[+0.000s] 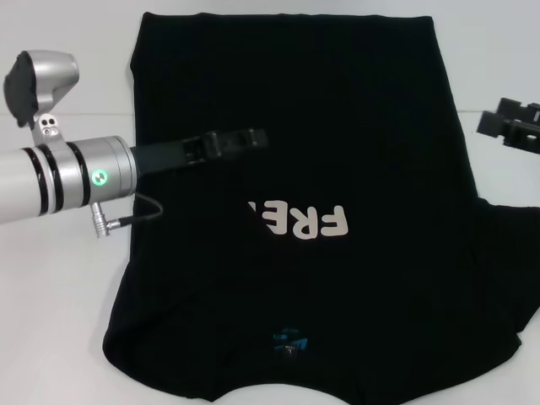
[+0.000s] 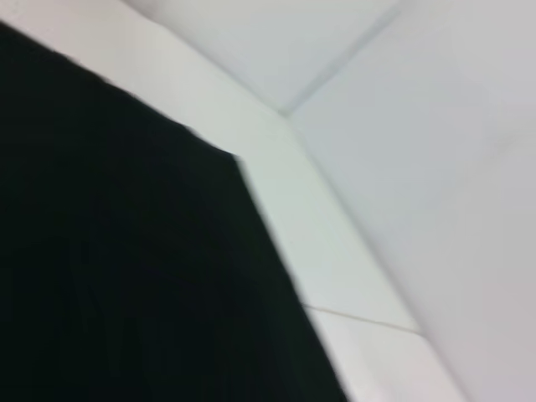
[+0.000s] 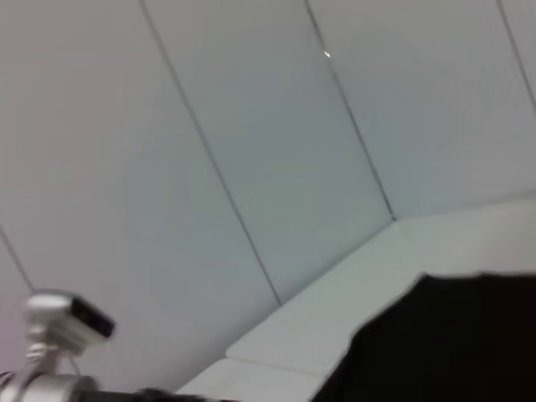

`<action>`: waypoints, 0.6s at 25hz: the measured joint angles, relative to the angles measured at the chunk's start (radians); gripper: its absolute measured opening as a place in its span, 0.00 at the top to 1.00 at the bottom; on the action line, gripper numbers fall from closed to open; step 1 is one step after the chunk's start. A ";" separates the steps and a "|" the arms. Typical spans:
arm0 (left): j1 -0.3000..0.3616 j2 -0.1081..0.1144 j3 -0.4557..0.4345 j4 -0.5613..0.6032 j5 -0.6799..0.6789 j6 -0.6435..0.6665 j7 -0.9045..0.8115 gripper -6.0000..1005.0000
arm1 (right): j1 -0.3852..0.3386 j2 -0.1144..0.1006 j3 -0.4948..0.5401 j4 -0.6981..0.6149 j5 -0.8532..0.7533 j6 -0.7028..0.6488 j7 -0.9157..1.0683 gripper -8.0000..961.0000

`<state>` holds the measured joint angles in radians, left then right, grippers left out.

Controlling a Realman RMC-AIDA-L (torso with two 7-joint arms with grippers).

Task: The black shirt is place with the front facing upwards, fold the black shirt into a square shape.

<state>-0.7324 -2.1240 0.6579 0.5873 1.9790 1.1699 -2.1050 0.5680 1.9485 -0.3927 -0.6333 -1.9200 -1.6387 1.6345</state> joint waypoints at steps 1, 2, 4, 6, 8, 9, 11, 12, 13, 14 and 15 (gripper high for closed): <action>0.005 0.001 0.000 0.004 -0.008 0.038 0.028 0.47 | -0.002 -0.009 -0.001 -0.004 -0.008 0.003 0.035 0.08; 0.011 0.001 0.000 0.007 -0.018 0.085 0.071 0.42 | -0.006 -0.021 -0.004 -0.011 -0.025 0.003 0.086 0.08; 0.024 0.001 0.003 0.008 -0.039 0.195 0.217 0.35 | -0.010 -0.044 -0.007 -0.029 -0.072 0.001 0.192 0.08; 0.036 -0.005 0.009 0.008 -0.043 0.289 0.371 0.29 | -0.012 -0.066 -0.008 -0.067 -0.151 -0.003 0.339 0.08; 0.051 -0.011 0.017 0.006 -0.040 0.345 0.517 0.23 | -0.015 -0.080 -0.009 -0.107 -0.236 -0.010 0.461 0.08; 0.056 -0.014 0.020 0.004 -0.039 0.356 0.570 0.23 | -0.015 -0.086 -0.010 -0.126 -0.285 -0.020 0.516 0.08; 0.069 -0.020 0.029 0.001 -0.039 0.379 0.666 0.23 | -0.016 -0.094 -0.011 -0.140 -0.353 -0.045 0.583 0.08; 0.077 -0.024 0.038 0.002 -0.039 0.398 0.721 0.24 | -0.016 -0.097 -0.011 -0.143 -0.379 -0.058 0.606 0.08; 0.082 -0.027 0.045 0.002 -0.039 0.411 0.752 0.24 | -0.016 -0.101 -0.011 -0.144 -0.403 -0.071 0.627 0.08; 0.088 -0.029 0.057 0.006 -0.039 0.434 0.797 0.24 | -0.017 -0.105 -0.010 -0.144 -0.426 -0.083 0.645 0.08; 0.095 -0.033 0.071 0.011 -0.039 0.458 0.846 0.24 | -0.019 -0.109 -0.010 -0.144 -0.445 -0.092 0.662 0.08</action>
<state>-0.6370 -2.1567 0.7291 0.5979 1.9403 1.6283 -1.2587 0.5492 1.8396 -0.4028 -0.7772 -2.3652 -1.7305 2.2967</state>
